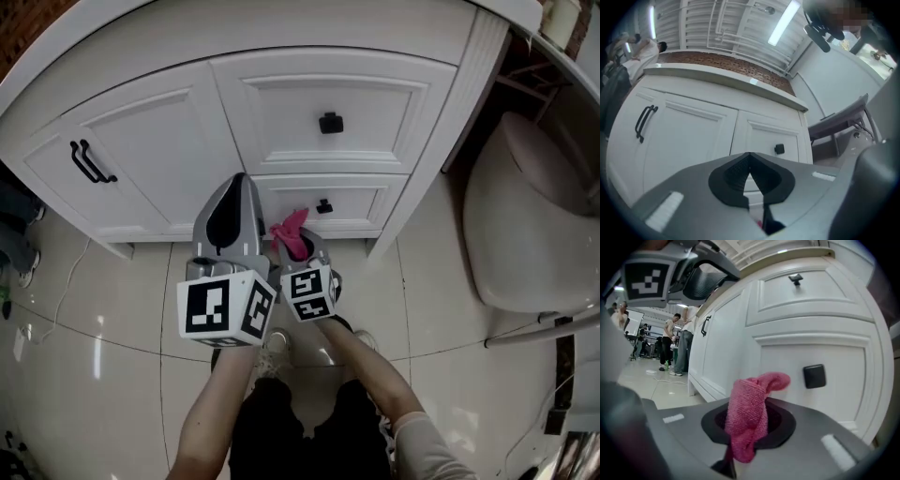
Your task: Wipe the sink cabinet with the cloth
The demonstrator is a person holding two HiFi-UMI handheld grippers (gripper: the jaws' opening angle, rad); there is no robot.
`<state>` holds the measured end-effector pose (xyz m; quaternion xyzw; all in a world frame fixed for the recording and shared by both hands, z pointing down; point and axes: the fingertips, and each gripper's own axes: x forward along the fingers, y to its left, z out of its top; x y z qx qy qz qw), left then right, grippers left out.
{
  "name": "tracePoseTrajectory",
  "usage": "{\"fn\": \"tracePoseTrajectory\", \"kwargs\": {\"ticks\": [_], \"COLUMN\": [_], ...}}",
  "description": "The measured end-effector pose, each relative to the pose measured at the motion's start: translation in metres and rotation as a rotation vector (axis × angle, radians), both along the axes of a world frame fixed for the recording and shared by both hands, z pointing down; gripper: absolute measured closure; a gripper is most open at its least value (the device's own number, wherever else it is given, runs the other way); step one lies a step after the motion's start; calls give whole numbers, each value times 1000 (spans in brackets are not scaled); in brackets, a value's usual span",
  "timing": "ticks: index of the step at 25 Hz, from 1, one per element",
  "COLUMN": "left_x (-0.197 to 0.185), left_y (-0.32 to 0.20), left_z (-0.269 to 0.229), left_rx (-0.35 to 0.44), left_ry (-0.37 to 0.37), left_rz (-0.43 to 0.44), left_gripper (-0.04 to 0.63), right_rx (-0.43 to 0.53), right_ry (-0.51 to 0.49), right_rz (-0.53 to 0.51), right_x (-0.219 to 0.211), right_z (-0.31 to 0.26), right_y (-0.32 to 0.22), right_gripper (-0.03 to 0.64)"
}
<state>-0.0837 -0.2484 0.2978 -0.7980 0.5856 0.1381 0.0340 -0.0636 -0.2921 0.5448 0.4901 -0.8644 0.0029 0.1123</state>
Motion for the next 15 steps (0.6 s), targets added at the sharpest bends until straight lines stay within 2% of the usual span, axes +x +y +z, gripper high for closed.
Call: {"fn": "tracePoseTrajectory", "kwargs": {"ticks": [3,7,10,15], "left_x": [6,-7,-8,2], "left_y": [1,-7,-8,-9], "left_z": [31,48,47,55], "left_rx": [-30,-54,-22,-25], "left_ry": [-23,-10,-7,-10], "left_rz": [2,-26,-19,10], "left_gripper": [581,581,581,581], "right_rx": [-7,15,39,38], "right_ry": [41,104,105,72], "right_rz": [-38,-23,26,222], "right_x": [-20,0,43,152], "right_z": [21,38,42,48], "right_y": [-4,-18,-19,-19], "right_gripper": [560,560,560,560]}}
